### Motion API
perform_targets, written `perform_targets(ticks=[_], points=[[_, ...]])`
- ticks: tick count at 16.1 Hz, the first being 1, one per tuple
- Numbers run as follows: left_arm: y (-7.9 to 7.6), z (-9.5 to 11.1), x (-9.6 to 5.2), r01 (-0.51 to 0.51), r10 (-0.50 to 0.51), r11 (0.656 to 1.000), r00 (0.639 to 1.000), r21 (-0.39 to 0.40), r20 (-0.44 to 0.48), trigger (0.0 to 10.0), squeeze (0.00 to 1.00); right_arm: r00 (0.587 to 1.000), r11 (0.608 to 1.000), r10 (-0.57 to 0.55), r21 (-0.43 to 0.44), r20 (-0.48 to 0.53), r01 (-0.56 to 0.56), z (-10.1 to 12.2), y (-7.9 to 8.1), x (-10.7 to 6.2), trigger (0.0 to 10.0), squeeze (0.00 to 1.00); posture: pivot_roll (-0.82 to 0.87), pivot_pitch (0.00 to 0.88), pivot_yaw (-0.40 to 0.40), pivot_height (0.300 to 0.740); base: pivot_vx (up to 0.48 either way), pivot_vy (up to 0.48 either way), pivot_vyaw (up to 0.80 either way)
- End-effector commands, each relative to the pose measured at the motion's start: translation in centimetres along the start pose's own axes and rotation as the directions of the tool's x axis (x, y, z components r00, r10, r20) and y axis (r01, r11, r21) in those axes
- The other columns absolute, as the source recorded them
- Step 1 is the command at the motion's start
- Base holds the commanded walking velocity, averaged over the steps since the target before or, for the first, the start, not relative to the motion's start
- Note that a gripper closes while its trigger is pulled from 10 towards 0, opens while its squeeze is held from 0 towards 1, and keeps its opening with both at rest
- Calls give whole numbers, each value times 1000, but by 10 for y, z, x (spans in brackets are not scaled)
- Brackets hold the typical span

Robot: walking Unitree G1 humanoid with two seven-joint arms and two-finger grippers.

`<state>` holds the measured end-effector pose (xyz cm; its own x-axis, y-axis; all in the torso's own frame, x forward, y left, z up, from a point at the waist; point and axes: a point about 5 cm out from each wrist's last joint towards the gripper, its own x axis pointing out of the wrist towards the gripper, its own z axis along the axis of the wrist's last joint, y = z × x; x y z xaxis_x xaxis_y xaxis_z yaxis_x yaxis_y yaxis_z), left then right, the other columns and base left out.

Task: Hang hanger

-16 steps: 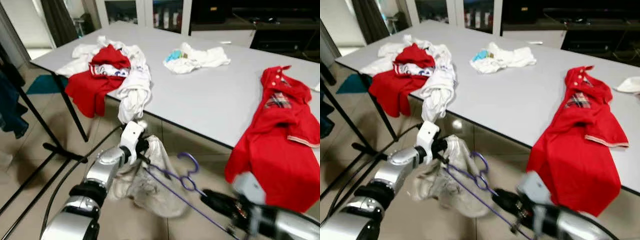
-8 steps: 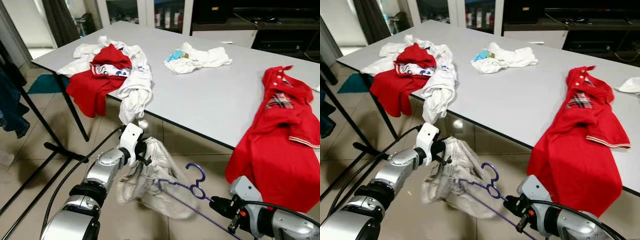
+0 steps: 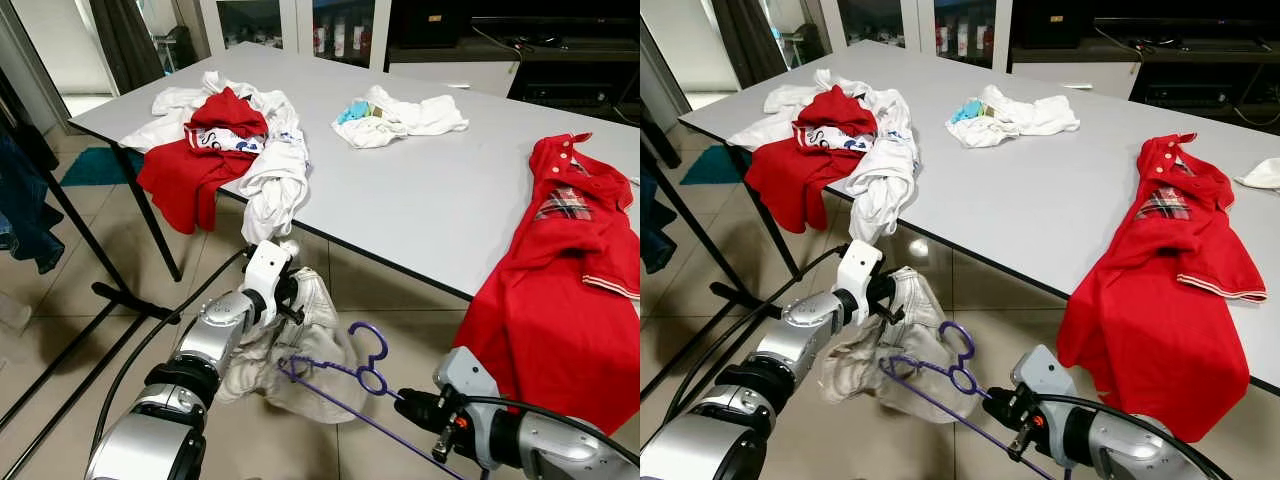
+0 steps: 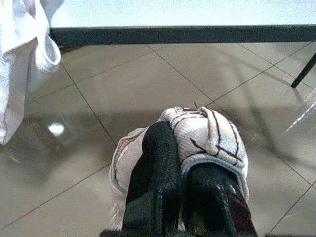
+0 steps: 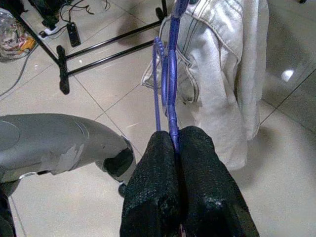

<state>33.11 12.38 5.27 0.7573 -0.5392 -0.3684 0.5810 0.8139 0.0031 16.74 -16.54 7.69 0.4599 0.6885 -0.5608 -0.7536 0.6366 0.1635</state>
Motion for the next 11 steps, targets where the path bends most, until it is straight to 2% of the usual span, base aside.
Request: perform_targets(ticks=[1, 4, 5, 6, 7, 8, 11], points=[[6, 15, 0, -19, 18, 999, 998, 26, 58, 10000, 0, 999, 1000, -7, -27, 34, 8, 6, -2, -4, 10000, 0, -176, 0, 70, 740, 0, 0, 0], [9, 16, -3, -34, 33, 999, 996, 8, 84, 10000, 0, 992, 999, -30, -42, 121, 35, 15, -4, -12, 10000, 0, -178, 0, 73, 740, 0, 0, 0], [11, 22, -7, -46, 47, 999, 990, -12, 135, 10000, 0, 969, 994, -97, -27, 229, 106, 28, -12, -20, 10000, 0, -181, 0, 73, 740, 0, 0, 0], [13, 34, -13, -59, 65, 998, 972, -34, 225, 10000, 0, 909, 977, -204, 22, 362, 210, 44, -24, -29, 10000, 0, -184, 0, 73, 740, 0, 0, 0], [12, 42, -16, -61, 68, 998, 960, -34, 271, 10000, 0, 879, 968, -243, 41, 410, 249, 50, -28, -32, 10000, 0, -183, 0, 72, 740, 0, 0, 0], [11, 66, -23, -66, 69, 998, 919, -19, 387, 10000, 0, 799, 941, -319, 70, 510, 331, 66, -36, -39, 10000, 0, -177, 0, 69, 740, 0, 0, 0], [10, 96, -31, -88, 84, 996, 864, -15, 496, 10000, 0, 693, 895, -408, 109, 594, 433, 83, -48, -44, 10000, 0, -156, 0, 58, 740, 0, 0, 0]])
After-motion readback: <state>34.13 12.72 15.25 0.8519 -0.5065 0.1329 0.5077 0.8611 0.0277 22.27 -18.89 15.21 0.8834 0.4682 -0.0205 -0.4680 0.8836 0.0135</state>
